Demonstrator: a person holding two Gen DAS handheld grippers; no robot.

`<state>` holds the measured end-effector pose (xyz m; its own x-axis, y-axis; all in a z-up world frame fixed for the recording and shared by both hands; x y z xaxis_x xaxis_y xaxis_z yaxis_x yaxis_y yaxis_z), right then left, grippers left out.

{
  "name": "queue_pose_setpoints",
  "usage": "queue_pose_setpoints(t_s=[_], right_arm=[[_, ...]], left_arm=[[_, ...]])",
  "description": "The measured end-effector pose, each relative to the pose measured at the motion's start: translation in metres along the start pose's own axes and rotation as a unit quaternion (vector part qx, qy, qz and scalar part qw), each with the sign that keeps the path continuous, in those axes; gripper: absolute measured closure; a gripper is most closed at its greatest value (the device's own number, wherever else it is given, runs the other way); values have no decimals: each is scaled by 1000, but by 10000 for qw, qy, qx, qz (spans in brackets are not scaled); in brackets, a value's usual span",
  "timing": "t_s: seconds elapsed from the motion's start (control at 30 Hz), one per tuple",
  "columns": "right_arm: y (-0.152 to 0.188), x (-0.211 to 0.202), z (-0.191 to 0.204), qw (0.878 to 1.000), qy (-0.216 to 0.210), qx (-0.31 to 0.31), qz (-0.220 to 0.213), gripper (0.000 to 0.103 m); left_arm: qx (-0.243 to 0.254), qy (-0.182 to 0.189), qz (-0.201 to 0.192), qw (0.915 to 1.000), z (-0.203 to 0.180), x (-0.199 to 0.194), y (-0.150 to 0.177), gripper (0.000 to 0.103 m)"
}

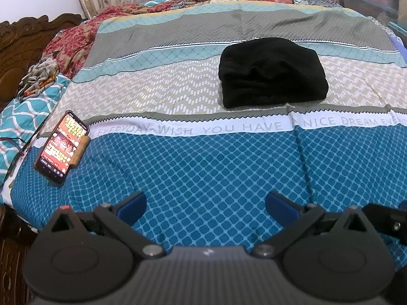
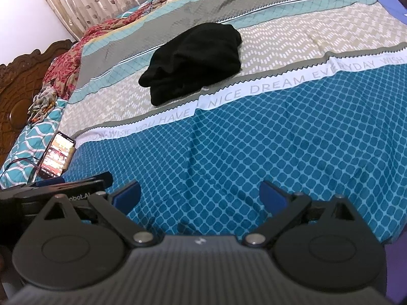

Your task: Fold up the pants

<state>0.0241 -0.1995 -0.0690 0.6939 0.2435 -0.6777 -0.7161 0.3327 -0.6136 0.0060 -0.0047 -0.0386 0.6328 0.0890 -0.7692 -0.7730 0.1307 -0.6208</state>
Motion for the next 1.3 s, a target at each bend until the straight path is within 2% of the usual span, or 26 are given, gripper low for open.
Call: queue_pose_setpoints(t_s=[1.3], right_arm=[[3, 0, -1, 9999, 19, 135, 29, 2]], left_arm=[[143, -113, 287, 9994, -2, 12, 10, 0]])
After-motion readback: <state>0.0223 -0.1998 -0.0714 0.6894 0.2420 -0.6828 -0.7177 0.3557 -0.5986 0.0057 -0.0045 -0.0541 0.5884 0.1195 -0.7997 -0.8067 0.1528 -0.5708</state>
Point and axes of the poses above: each gripper's, at about its wrist camera, not at the fingertips, and x roughly the way its jaws point, z to its left, y to its underside, the point moved 7 cm from there along x, roughly the way its jaws point, and after that the axes turned 2 degrees about -x, right-handed, at the moved point
